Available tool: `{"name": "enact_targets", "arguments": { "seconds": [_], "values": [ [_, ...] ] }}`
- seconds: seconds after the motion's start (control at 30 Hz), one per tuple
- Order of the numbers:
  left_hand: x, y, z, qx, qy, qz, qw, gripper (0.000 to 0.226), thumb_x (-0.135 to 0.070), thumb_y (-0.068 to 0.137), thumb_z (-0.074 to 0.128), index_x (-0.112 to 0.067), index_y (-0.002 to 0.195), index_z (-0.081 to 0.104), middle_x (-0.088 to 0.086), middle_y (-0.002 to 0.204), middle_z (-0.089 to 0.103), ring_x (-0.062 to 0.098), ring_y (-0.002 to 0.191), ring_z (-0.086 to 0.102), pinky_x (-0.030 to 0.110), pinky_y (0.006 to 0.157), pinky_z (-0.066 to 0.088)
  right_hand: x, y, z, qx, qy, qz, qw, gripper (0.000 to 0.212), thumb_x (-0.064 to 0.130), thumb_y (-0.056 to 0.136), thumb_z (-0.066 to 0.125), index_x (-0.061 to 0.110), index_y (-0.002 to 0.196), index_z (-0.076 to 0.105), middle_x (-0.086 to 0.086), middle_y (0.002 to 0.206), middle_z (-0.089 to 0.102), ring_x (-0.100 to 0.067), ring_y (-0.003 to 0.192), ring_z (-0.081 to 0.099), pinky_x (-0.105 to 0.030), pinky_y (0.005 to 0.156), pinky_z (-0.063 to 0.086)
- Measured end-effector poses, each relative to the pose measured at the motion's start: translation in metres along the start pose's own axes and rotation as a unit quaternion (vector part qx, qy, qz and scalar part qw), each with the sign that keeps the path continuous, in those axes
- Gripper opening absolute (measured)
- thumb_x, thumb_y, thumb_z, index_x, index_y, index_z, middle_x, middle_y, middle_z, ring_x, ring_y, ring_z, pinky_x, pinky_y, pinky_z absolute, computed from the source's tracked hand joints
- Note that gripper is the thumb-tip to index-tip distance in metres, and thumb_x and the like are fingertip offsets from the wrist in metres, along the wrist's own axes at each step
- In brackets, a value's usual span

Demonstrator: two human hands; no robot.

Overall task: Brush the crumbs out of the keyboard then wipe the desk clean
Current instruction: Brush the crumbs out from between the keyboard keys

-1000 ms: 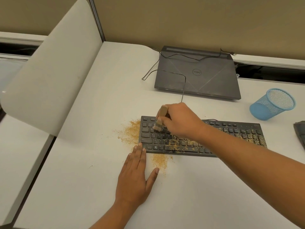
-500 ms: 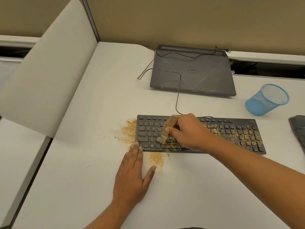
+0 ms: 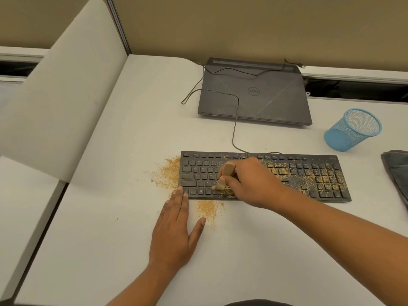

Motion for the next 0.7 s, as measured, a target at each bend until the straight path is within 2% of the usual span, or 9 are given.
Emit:
{"name": "enact_targets", "arguments": {
  "seconds": [0.03, 0.1, 0.2, 0.3, 0.33, 0.43, 0.47, 0.6, 0.7],
  "values": [
    [0.0, 0.0, 0.0, -0.001, 0.001, -0.001, 1.0, 0.075, -0.063, 0.1, 0.022, -0.012, 0.154, 0.024, 0.001, 0.163, 0.014, 0.013, 0.15, 0.012, 0.029, 0.12, 0.013, -0.001, -0.001, -0.002, -0.01, 0.011, 0.002, 1.0, 0.015, 0.025, 0.098, 0.057, 0.022, 0.088, 0.068, 0.019, 0.073, 0.062, 0.007, 0.065, 0.056, -0.01, 0.058, 0.037],
    [0.0, 0.0, -0.001, -0.002, 0.004, -0.004, 1.0, 0.075, -0.063, 0.1, 0.021, -0.012, 0.155, 0.024, 0.0, 0.164, 0.014, 0.012, 0.151, 0.011, 0.027, 0.12, 0.011, -0.002, -0.001, -0.003, -0.014, 0.02, 0.005, 1.0, 0.015, 0.024, 0.098, 0.057, 0.022, 0.088, 0.068, 0.021, 0.074, 0.062, 0.013, 0.066, 0.057, -0.008, 0.059, 0.039],
    [0.0, 0.0, -0.001, 0.0, 0.005, -0.002, 1.0, 0.075, -0.063, 0.1, 0.022, -0.012, 0.155, 0.024, 0.001, 0.164, 0.014, 0.012, 0.151, 0.01, 0.026, 0.12, 0.01, 0.004, -0.002, 0.001, 0.015, -0.004, -0.01, 1.0, 0.014, 0.025, 0.097, 0.057, 0.021, 0.089, 0.067, 0.011, 0.078, 0.066, -0.003, 0.072, 0.06, -0.026, 0.066, 0.048],
    [0.0, 0.0, -0.001, 0.0, 0.004, -0.004, 1.0, 0.075, -0.063, 0.1, 0.022, -0.012, 0.155, 0.024, 0.0, 0.163, 0.014, 0.012, 0.15, 0.011, 0.025, 0.12, 0.009, 0.006, 0.0, -0.002, -0.001, 0.021, -0.003, 1.0, 0.016, 0.022, 0.098, 0.055, 0.016, 0.091, 0.068, 0.012, 0.075, 0.064, 0.006, 0.068, 0.06, -0.011, 0.059, 0.041],
    [0.0, 0.0, -0.001, 0.0, 0.003, -0.005, 1.0, 0.075, -0.063, 0.1, 0.021, -0.012, 0.155, 0.024, 0.0, 0.163, 0.013, 0.012, 0.15, 0.01, 0.025, 0.12, 0.008, 0.007, 0.001, -0.002, -0.005, 0.019, -0.006, 1.0, 0.016, 0.022, 0.098, 0.055, 0.017, 0.09, 0.067, 0.012, 0.075, 0.064, 0.006, 0.069, 0.061, -0.011, 0.06, 0.042],
    [-0.001, 0.001, -0.001, 0.0, 0.005, -0.004, 1.0, 0.075, -0.063, 0.1, 0.02, -0.012, 0.155, 0.024, 0.0, 0.163, 0.013, 0.011, 0.15, 0.01, 0.025, 0.12, 0.008, 0.01, 0.0, 0.005, 0.028, -0.013, -0.022, 0.999, 0.015, 0.026, 0.098, 0.055, 0.019, 0.089, 0.066, 0.005, 0.084, 0.068, -0.01, 0.079, 0.062, -0.034, 0.073, 0.052],
    [-0.001, 0.001, -0.001, -0.001, 0.004, -0.003, 1.0, 0.075, -0.063, 0.1, 0.021, -0.012, 0.155, 0.024, 0.0, 0.163, 0.014, 0.012, 0.15, 0.011, 0.026, 0.12, 0.009, 0.011, -0.001, 0.006, 0.04, -0.013, -0.023, 0.999, 0.014, 0.026, 0.098, 0.056, 0.02, 0.09, 0.066, 0.005, 0.087, 0.069, -0.013, 0.081, 0.062, -0.037, 0.076, 0.053],
    [-0.001, 0.0, -0.001, -0.001, 0.007, -0.008, 1.0, 0.075, -0.065, 0.099, 0.02, -0.014, 0.155, 0.023, -0.001, 0.164, 0.012, 0.011, 0.151, 0.01, 0.025, 0.12, 0.009, 0.011, 0.001, -0.001, 0.012, -0.007, -0.014, 1.0, 0.013, 0.026, 0.098, 0.055, 0.02, 0.092, 0.066, 0.005, 0.088, 0.069, -0.013, 0.082, 0.061, -0.035, 0.076, 0.053],
    [-0.001, 0.0, -0.001, -0.002, 0.006, -0.009, 1.0, 0.075, -0.064, 0.1, 0.02, -0.013, 0.155, 0.024, -0.001, 0.163, 0.013, 0.012, 0.15, 0.01, 0.025, 0.12, 0.008, 0.014, 0.002, 0.002, 0.045, -0.022, -0.023, 0.998, 0.014, 0.027, 0.098, 0.056, 0.02, 0.091, 0.065, 0.005, 0.084, 0.066, -0.011, 0.077, 0.059, -0.034, 0.071, 0.051]
  ]
}}
Point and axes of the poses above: each hand's wrist, its own y-axis towards the middle knuckle, its own z-axis out of the palm, x = y × z, the point moved 2 cm from there along y, towards the middle knuckle
